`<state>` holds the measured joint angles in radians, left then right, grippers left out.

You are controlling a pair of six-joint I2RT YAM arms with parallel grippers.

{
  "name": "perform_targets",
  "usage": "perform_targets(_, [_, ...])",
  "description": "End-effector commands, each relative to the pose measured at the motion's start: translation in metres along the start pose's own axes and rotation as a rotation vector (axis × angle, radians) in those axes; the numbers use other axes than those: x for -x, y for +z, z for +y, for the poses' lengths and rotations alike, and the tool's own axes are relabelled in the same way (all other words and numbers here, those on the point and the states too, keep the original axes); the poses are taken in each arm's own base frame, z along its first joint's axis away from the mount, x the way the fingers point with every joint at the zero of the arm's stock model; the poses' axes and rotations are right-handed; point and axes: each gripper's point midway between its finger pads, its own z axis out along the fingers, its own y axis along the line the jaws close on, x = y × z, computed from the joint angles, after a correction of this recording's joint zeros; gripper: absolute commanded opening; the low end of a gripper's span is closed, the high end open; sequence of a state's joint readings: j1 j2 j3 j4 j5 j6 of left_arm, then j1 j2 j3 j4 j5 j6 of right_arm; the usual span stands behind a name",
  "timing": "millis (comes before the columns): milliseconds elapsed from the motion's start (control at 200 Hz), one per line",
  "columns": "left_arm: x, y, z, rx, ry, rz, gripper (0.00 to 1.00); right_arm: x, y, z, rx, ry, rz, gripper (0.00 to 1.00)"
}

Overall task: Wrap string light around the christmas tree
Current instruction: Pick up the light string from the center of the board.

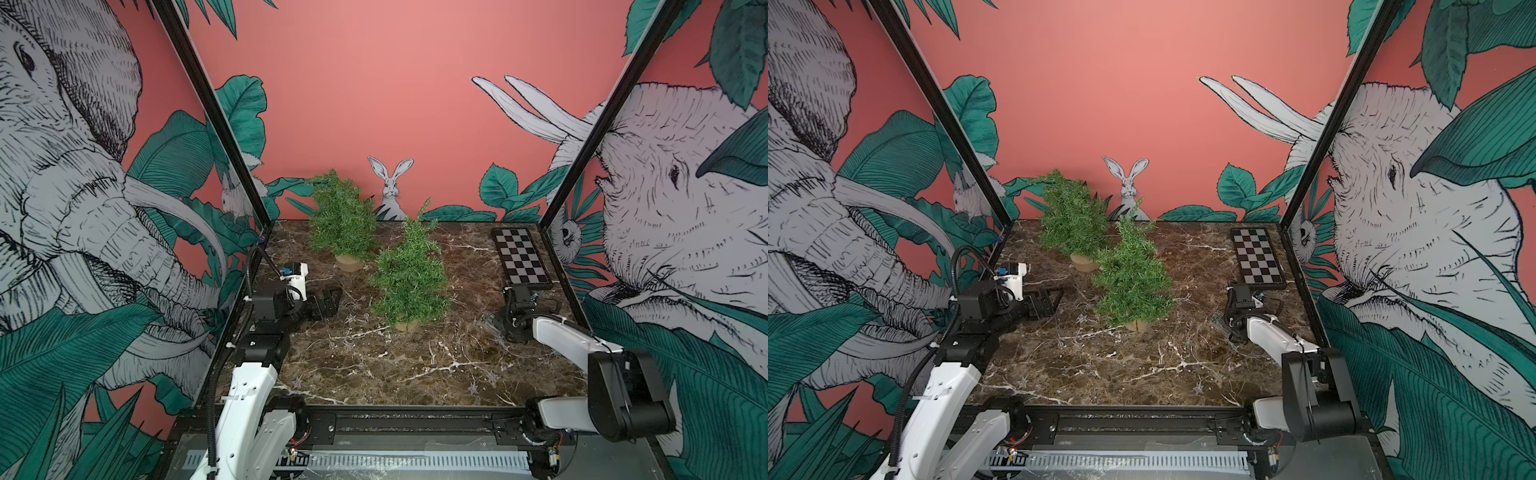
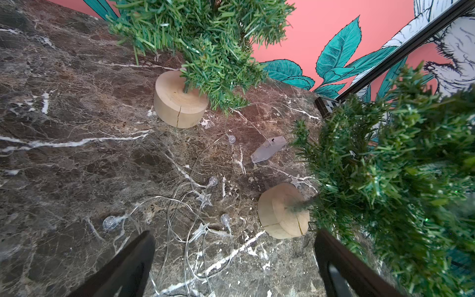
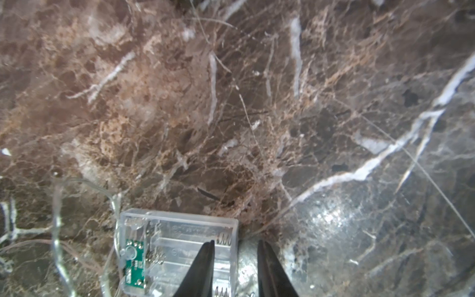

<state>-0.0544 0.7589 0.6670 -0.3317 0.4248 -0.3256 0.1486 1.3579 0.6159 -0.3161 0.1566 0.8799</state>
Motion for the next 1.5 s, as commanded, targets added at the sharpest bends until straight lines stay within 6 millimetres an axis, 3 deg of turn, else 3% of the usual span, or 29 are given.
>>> perform_targets(0, [0.010, -0.004, -0.003, 0.005, 0.002, -0.021, 0.98, -0.005, 0.004, -0.004, -0.021, 0.025, 0.006, 0.27])
perform_targets(415, [0.010, -0.004, -0.003, 0.008, 0.005, -0.022, 0.98, 0.003, -0.005, -0.013, -0.063, 0.033, -0.050, 0.04])
perform_targets(710, [0.011, -0.004, -0.002, 0.012, 0.009, -0.026, 0.98, 0.042, -0.045, -0.017, -0.131, -0.059, -0.182, 0.00])
perform_targets(900, [0.013, -0.005, -0.002, 0.016, 0.014, -0.031, 0.98, 0.069, -0.077, -0.033, -0.251, -0.134, -0.271, 0.00])
perform_targets(1000, [0.015, -0.005, -0.001, 0.022, 0.021, -0.037, 0.98, 0.084, -0.096, -0.037, -0.287, -0.120, -0.327, 0.00])
perform_targets(1190, [0.028, -0.012, 0.001, 0.067, 0.061, -0.069, 0.98, 0.127, -0.148, -0.017, -0.209, -0.107, -0.491, 0.00])
perform_targets(1365, [0.073, -0.034, -0.018, 0.065, 0.105, -0.175, 0.96, 0.166, -0.215, 0.029, 0.047, -0.171, -0.681, 0.00])
perform_targets(1496, [0.119, -0.057, -0.051, -0.007, 0.156, -0.275, 0.91, 0.186, -0.271, 0.062, 0.222, -0.232, -0.800, 0.00])
